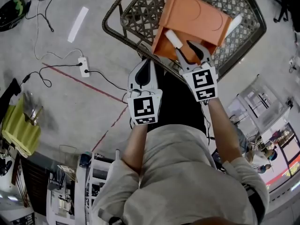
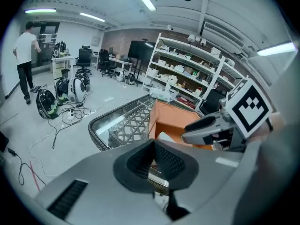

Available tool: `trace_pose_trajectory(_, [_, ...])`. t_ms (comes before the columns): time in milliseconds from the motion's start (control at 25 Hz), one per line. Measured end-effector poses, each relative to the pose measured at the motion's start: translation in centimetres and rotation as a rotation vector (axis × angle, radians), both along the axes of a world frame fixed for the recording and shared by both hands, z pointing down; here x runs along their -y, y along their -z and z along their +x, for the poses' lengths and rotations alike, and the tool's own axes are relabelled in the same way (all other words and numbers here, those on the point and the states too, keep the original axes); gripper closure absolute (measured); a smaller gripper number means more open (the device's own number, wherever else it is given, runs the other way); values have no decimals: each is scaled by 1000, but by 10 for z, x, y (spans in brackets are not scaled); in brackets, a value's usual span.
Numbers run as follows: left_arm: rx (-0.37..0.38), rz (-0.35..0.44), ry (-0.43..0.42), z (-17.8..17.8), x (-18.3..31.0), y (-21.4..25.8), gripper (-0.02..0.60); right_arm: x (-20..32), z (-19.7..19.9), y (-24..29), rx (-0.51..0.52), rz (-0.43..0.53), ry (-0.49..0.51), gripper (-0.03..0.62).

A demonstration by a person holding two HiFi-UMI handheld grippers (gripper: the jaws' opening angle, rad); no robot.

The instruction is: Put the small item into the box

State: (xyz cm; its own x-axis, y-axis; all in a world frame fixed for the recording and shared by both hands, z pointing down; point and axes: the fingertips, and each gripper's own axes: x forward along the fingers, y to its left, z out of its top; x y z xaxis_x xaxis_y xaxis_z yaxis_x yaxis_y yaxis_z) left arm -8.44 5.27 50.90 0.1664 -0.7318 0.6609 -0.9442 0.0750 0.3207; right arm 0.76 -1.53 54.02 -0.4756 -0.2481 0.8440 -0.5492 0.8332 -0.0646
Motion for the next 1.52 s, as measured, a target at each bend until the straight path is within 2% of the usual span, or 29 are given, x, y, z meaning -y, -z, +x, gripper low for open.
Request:
trace_pose_trajectory(120, [17,15,-14,5,8,11,572,-1,10,14,45,-14,-59,441])
trace_pose_trajectory(240, [18,28,-12,15,15,28,572,-3,21,30,63,1,-73,462])
trace_pose_trajectory(520, [50,81,-76,43,24,65,572,-3,36,72,165,91,-112,553])
trace_pose_trajectory(680, [64,105,-102,62,25,83,572,-4,44,96,237,118,-141,580])
trace_pose_trajectory(920, [81,136,-120,80,29,102,572,-7,55,121,318,143,-189,591])
trace_pose_trajectory(1360, [130,212,-150,100,32,141,572,-7,78,179,429,299,-216,591])
trace_pose_trajectory(1520, [149,248,-163,106,29,157,572,-10,87,204,458,360,-196,591])
